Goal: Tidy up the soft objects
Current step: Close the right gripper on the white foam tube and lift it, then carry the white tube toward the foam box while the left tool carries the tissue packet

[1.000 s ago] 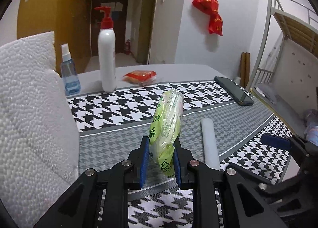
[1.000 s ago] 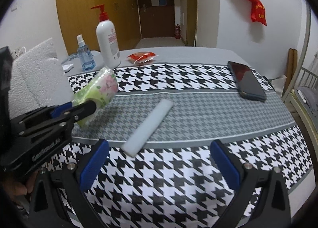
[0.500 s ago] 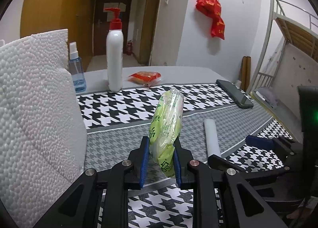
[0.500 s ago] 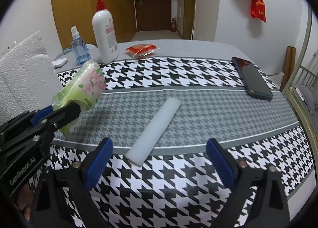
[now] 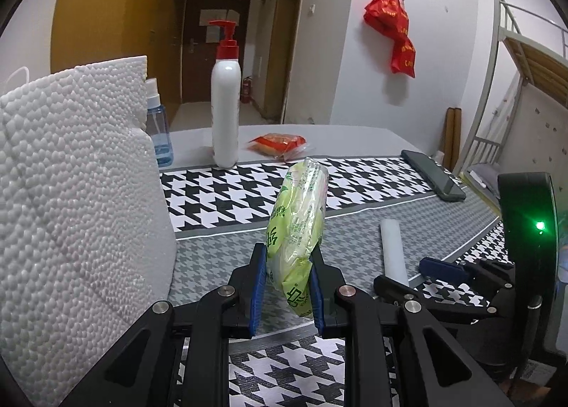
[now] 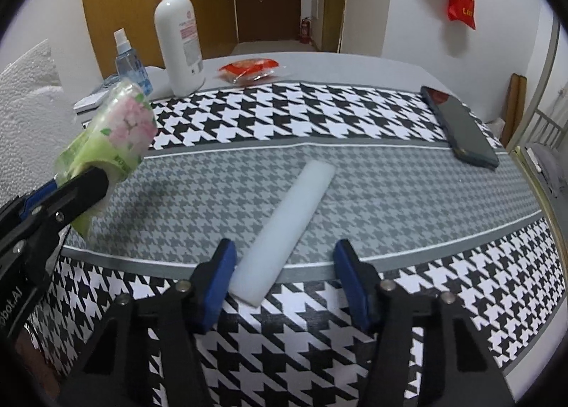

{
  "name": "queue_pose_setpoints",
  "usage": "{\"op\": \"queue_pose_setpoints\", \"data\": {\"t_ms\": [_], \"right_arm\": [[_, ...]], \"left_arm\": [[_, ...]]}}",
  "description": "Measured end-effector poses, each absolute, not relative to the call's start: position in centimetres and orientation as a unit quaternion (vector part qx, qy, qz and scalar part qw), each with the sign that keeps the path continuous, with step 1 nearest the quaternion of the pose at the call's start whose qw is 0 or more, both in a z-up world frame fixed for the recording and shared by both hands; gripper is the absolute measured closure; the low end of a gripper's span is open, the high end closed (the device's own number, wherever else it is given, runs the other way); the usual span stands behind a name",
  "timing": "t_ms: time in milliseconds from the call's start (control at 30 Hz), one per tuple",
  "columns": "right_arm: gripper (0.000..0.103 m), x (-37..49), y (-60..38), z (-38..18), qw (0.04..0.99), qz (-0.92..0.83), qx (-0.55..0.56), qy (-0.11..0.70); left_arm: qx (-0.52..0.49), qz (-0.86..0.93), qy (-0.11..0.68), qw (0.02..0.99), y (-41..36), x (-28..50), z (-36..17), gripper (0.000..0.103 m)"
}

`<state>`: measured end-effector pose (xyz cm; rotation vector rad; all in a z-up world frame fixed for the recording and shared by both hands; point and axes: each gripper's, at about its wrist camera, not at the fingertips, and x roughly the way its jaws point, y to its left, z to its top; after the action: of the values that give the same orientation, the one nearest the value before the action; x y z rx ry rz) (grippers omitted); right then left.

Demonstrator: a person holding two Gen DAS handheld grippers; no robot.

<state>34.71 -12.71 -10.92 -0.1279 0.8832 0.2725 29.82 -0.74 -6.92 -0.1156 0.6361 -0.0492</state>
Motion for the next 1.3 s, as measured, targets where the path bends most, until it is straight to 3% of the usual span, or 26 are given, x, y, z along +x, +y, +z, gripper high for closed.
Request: {"op": "queue_pose_setpoints", "data": {"t_ms": [233, 300, 400, 600, 900, 1100, 1300], "right_arm": [[0.056, 34.6, -12.0, -10.9, 0.893, 0.126, -0.069, 0.427], [0.068, 34.8, -12.2, -10.9, 0.893, 0.123, -0.062, 0.429], [0.076, 34.9, -12.0, -10.8, 0.893, 0.125, -0.059, 0.429], [0.082, 34.7, -12.9, -10.7, 0.892, 0.129, -0.031, 0.433], [0.081, 33.8, -13.6, -10.6, 0.894, 0.101, -0.021, 0.437], [0.074, 34.0, -13.1, -10.9, 0.899, 0.087, -0.034, 0.429], [0.076, 34.2, -12.8, -11.0, 0.900, 0.091, -0.040, 0.424]], "left_arm": [[-0.064, -0.026, 0.304, 0.950, -0.6, 29.3, -6.5, 0.079], [-0.064, -0.027, 0.302, 0.951, -0.7, 29.1, -6.5, 0.079], [-0.063, -0.029, 0.299, 0.952, -0.7, 28.9, -6.4, 0.079], [-0.064, -0.035, 0.293, 0.953, -0.8, 28.5, -6.2, 0.079], [-0.060, -0.052, 0.287, 0.955, -1.5, 28.0, -6.0, 0.079], [-0.059, -0.054, 0.288, 0.954, -1.5, 28.3, -6.1, 0.079], [-0.057, -0.059, 0.285, 0.955, -1.6, 28.2, -6.0, 0.079]]}}
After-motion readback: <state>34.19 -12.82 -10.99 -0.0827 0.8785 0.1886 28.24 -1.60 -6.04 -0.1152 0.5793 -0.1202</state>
